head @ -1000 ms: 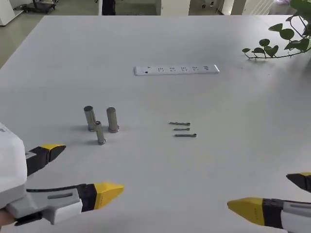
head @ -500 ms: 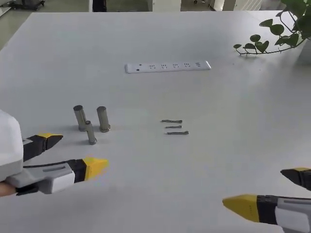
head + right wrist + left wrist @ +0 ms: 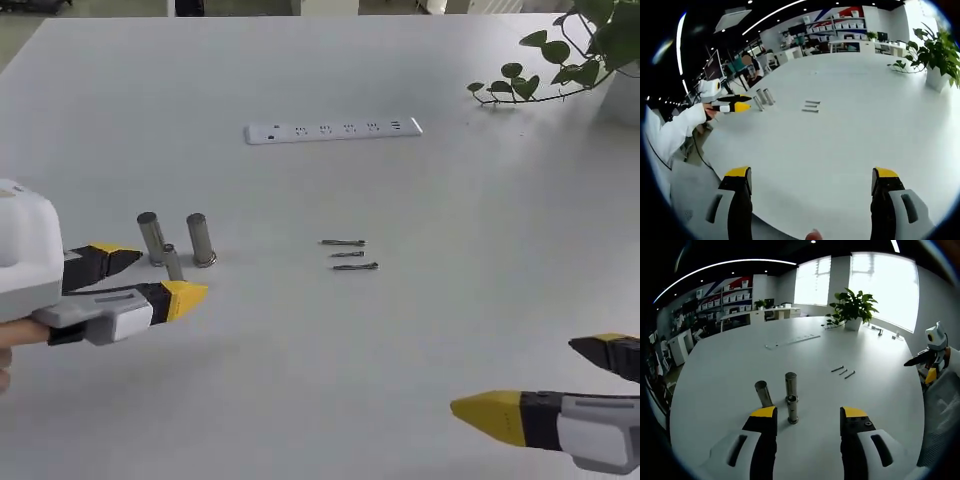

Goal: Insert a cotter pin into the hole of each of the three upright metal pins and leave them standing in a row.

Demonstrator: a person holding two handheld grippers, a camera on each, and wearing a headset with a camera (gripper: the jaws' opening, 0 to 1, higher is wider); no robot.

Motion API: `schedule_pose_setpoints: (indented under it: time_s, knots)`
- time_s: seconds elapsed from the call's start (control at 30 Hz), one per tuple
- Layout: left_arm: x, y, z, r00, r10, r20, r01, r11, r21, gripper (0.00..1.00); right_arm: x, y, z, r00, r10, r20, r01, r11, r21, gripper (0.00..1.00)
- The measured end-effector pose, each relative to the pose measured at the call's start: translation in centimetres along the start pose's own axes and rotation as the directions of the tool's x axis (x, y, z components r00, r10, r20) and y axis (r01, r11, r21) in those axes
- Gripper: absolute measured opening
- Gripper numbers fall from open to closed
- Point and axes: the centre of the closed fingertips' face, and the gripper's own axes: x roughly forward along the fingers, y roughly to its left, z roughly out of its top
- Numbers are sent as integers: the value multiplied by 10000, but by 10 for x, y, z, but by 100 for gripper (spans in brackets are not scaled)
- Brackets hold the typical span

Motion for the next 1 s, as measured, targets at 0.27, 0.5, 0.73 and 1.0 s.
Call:
schedule_pose_setpoints:
  time_s: [0.27, 0.5, 0.73, 1.0]
  knots:
    - [13, 12, -2, 9996, 277, 53, -277, 9996, -90, 32, -1, 0, -1, 10000, -32, 27, 32, 10000, 56, 98]
    - [25, 26, -10, 9990, 433, -127, -434, 9991, -36, 20, 1, 2, -5, 9999, 24, -123, -24, 10000, 13, 98]
    - [28, 29, -11, 9997, 245, 2, -245, 9985, -497, 11, 2, 3, -6, 9998, 46, -200, -46, 10000, -12, 98]
    - [29, 24, -11, 9999, -113, -115, 112, 9999, -56, 7, 1, 1, -8, 9998, 31, -197, -29, 9999, 110, 97]
